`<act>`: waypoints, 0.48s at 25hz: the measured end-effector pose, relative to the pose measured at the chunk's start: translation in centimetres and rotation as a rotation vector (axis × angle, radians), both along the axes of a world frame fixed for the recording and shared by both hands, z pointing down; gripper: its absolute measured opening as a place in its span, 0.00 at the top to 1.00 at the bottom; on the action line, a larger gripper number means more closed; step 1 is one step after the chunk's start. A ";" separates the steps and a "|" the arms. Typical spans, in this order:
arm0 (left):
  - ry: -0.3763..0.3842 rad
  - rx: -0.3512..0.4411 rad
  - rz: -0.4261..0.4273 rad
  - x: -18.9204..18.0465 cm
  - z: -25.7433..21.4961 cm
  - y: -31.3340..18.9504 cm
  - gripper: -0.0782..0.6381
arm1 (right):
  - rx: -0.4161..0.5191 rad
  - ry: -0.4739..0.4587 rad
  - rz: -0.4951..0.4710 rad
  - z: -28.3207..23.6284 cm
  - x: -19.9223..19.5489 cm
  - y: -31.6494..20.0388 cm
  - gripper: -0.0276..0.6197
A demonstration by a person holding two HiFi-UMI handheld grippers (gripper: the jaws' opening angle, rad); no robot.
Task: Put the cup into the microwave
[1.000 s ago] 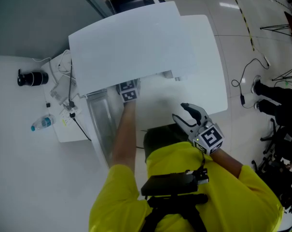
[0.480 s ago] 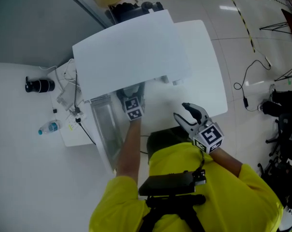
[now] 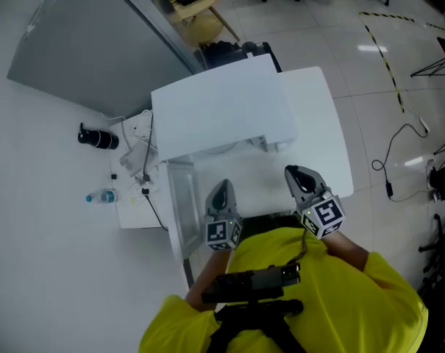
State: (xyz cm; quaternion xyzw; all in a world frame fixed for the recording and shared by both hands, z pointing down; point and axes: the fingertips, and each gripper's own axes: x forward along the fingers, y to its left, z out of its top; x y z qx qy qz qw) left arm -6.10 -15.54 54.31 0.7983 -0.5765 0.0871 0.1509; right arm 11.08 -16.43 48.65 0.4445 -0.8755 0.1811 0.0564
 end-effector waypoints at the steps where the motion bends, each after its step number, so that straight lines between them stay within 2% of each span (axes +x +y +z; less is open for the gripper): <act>1: -0.006 0.013 0.016 0.8 -1.4 0.3 0.89 | 0.009 0.000 0.000 -0.4 0.1 0.0 0.95; 3: 0.001 0.020 0.028 1.9 -3.7 0.6 0.89 | 0.036 -0.001 -0.002 -1.4 0.1 0.2 0.95; 8: 0.090 0.031 0.029 3.4 -7.1 0.7 0.89 | 0.096 -0.004 0.002 -3.9 0.7 0.9 0.95; 12: 0.050 0.078 0.019 2.8 -9.0 1.5 0.89 | 0.118 -0.009 0.012 -4.9 1.5 2.0 0.95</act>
